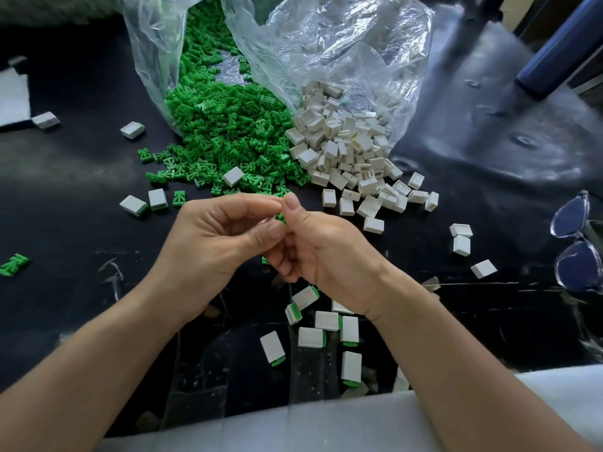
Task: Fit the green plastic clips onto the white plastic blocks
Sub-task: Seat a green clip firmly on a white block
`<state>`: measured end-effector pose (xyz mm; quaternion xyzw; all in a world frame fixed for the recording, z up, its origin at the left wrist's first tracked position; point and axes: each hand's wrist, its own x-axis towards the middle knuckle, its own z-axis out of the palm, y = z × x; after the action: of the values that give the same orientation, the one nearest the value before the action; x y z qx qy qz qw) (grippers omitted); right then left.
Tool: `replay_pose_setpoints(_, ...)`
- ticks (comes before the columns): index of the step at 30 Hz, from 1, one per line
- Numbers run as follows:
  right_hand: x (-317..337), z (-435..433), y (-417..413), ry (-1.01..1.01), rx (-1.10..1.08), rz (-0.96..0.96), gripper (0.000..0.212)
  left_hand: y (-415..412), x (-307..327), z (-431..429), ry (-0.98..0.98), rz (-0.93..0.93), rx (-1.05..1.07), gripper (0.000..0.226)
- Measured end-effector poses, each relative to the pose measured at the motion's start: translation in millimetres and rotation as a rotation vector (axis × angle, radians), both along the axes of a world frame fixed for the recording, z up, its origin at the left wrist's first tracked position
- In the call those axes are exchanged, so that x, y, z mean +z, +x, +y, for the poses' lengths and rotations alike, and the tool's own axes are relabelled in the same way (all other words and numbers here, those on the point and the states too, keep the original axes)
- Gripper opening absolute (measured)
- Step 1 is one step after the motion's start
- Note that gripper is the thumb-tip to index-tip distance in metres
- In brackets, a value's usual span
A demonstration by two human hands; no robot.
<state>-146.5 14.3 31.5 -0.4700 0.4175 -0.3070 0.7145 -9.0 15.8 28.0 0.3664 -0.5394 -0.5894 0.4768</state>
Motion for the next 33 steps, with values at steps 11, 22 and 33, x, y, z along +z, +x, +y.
replay_pose_setpoints(11, -1.9, -2.2, -1.6, -0.004, 0.004, -0.016, 0.046, 3.3, -3.1, -2.6, 0.041, -0.001, -0.004, 0.021)
replay_pose_setpoints(22, 1.0, -1.0, -4.6, -0.189, 0.063, 0.232, 0.060, 5.0, -1.8, -3.1, 0.081, 0.013, -0.032, 0.022)
replay_pose_setpoints(33, -3.6, 0.1, -0.6, -0.259, -0.013, 0.286, 0.033, 5.1, -1.2, -2.7, 0.118, 0.025, -0.009, 0.018)
